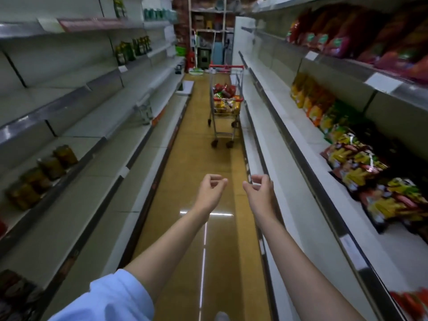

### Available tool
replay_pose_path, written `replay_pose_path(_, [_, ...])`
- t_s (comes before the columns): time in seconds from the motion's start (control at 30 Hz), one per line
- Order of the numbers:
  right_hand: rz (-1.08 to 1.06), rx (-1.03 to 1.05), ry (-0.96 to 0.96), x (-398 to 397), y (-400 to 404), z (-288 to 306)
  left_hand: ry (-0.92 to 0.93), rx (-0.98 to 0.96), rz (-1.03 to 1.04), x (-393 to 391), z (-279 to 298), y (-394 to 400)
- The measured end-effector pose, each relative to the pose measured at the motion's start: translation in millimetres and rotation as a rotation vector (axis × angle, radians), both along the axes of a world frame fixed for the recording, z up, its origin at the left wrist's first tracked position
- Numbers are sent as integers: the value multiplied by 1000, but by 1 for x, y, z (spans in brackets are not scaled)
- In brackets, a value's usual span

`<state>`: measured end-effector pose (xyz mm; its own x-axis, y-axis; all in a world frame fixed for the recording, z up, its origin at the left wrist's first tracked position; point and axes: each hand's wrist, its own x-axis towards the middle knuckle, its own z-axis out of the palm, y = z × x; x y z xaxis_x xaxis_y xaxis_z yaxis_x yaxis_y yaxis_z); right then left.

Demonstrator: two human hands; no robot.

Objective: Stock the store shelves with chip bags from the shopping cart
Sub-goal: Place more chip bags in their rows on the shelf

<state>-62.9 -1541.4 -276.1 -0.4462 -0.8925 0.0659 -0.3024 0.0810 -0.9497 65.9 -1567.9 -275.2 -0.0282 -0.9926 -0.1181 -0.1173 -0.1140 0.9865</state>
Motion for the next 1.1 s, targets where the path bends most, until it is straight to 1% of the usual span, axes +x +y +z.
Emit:
replay_pose_path(0.13, [43,-20,-94,-24,-95,5,-71,-13,41,-11,14,-86])
replay_pose_path(0.33, [97,10,-126,-51,-202,9,-105,3,115,-18,23,-187])
replay_pose_path(0.63, [68,44,-127,-99,-338,-6,-70,37,64,-64,5,-335])
replay_pose_path(0.73, [56,60,-97,-114,-394,-3,-35,22,46,-82,0,-399])
replay_pose_path(0.93, [36,34,-53,-126,-549,8,61,21,25,-108,8,-561])
replay_pose_path(1.1, [58,53,-51,-114,-675,20,50,17,31,-104,22,-680])
